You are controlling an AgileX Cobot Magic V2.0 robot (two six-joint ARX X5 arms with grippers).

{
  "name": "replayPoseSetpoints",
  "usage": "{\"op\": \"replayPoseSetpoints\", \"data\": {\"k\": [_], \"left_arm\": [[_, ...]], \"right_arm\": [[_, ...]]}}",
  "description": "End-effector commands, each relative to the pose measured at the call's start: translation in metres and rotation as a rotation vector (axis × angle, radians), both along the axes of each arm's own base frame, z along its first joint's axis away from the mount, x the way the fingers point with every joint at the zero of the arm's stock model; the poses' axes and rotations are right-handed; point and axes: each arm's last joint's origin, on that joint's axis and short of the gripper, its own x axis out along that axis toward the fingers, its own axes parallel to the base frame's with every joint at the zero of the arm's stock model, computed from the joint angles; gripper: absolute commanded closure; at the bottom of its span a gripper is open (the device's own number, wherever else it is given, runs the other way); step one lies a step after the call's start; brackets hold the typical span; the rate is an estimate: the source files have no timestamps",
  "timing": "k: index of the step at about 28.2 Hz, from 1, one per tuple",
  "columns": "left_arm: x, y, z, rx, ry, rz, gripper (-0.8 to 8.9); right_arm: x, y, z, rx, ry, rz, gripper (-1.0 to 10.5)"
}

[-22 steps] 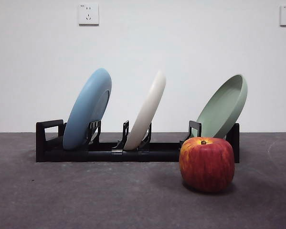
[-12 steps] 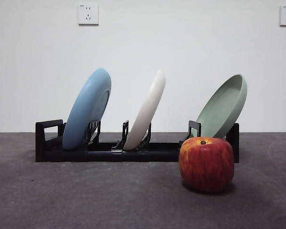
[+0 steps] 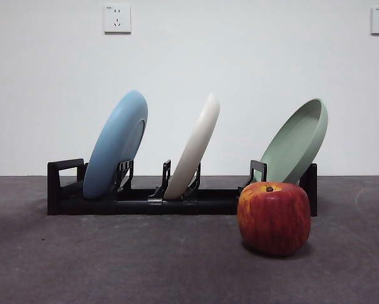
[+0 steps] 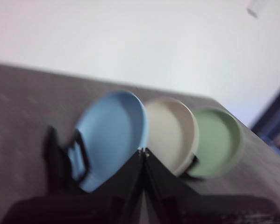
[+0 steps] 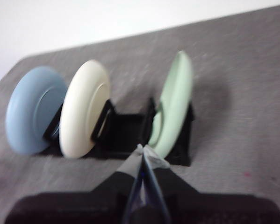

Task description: Take the blue plate from the plate rack,put the plate on the table,take the apple from the table,put the apple in the plate

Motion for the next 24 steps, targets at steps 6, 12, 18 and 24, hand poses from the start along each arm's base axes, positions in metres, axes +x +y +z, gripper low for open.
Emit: {"op": "replayPoseSetpoints", "data": {"k": [6,12,18,24], "left_arm": [[0.035,-0.002,0.029,0.009,0.157,-0.202,6.31],[0.055,-0.004,0.034,-0.007,0.182,-0.236,3.80],[0.112,-0.030,0.047,0.027,0.191,-0.306,4.14],[0.185,-0.074,0.042,0.191,0.290,-0.328,4.14]], "right_arm": [[0.032,0.009,0.006,-0.033,0.094,0.188,8.2],[0.039,0.010,0.001,-0.030,0.129,0.190,4.7],[0.039,0.010,0.001,-0.013,0.137,0.181,4.7],[0.038,0.010,0.001,-0.013,0.141,0.181,4.7]]}}
